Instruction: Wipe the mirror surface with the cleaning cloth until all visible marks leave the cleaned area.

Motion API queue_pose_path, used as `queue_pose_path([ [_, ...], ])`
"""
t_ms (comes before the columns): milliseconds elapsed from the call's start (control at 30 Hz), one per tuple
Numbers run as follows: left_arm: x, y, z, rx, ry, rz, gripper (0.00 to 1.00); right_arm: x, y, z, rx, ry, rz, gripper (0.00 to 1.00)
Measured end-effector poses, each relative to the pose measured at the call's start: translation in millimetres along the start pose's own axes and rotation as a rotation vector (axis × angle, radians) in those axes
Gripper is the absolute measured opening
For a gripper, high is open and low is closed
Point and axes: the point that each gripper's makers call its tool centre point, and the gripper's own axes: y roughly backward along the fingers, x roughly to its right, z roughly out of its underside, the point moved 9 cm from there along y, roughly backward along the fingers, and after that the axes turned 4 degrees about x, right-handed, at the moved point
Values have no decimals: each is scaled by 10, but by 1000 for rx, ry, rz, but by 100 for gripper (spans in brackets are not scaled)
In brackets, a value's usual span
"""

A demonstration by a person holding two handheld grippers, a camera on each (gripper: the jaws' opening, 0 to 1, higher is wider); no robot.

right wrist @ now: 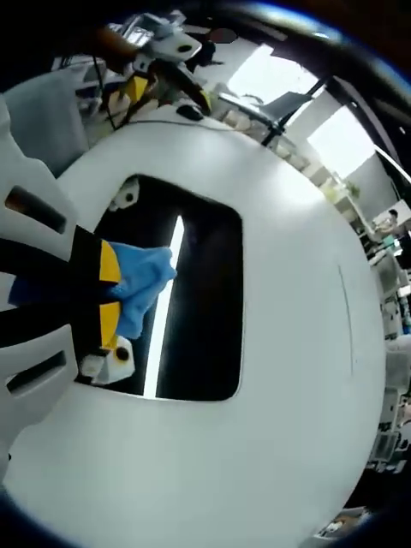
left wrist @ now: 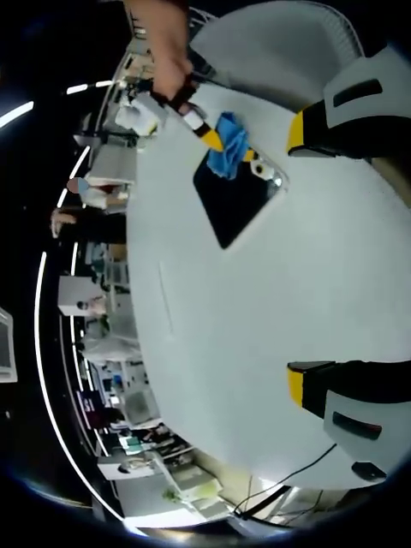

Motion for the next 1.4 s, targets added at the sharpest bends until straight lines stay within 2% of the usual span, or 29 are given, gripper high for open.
queue_pose_path([
  [533,19,-4,-13,-5,-12,8,100,-48,85,209,-18,-18,-24,0],
  [833,54,-33,-21,-3,-13,15,100,-47,81,222,-11,21,-28,0],
  [1000,77,-35,-19,-3,-12,19,100,-40,87,239,9,15,-33,0],
  [1100,84,-33,-18,-4,-12,21,100,-42,87,224,2,6,-34,0],
  [1200,80,-26,-19,-5,-12,21,100,-36,109,204,-9,56,-15,0],
  [1400,78,-15,-7,1,-3,13,100,15,143,222,-19,40,-20,0],
])
